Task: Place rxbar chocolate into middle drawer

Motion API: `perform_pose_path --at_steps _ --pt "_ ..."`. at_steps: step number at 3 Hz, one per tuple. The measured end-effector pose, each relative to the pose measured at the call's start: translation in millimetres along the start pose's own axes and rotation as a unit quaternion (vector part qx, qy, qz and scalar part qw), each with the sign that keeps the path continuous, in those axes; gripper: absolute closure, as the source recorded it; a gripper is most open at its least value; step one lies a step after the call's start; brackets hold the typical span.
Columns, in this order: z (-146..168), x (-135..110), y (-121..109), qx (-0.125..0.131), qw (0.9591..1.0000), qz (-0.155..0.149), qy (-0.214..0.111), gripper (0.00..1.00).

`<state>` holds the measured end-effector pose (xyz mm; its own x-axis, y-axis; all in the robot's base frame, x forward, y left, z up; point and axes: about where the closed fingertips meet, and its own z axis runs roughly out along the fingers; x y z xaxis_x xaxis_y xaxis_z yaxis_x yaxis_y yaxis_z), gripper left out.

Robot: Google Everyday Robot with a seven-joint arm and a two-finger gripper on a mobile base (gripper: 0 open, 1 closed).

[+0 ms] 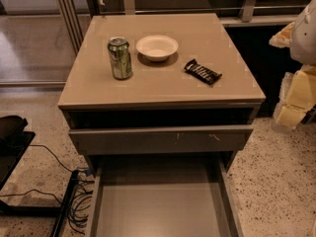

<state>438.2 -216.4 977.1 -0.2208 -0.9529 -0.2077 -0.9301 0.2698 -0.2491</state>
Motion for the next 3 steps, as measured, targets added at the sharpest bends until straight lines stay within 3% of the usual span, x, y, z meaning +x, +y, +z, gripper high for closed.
perform_pose_path --at_steps 1,2,3 --pt "-0.5 -0.5 -0.5 0.001 1.0 0.0 -0.001 0.0" --pt "7.9 -8.9 -13.2 0.014 0.9992 -0.005 -0.038 0.0" --pt "27.9 -13.6 -30.0 0.024 0.9946 -0.002 -0.101 0.0"
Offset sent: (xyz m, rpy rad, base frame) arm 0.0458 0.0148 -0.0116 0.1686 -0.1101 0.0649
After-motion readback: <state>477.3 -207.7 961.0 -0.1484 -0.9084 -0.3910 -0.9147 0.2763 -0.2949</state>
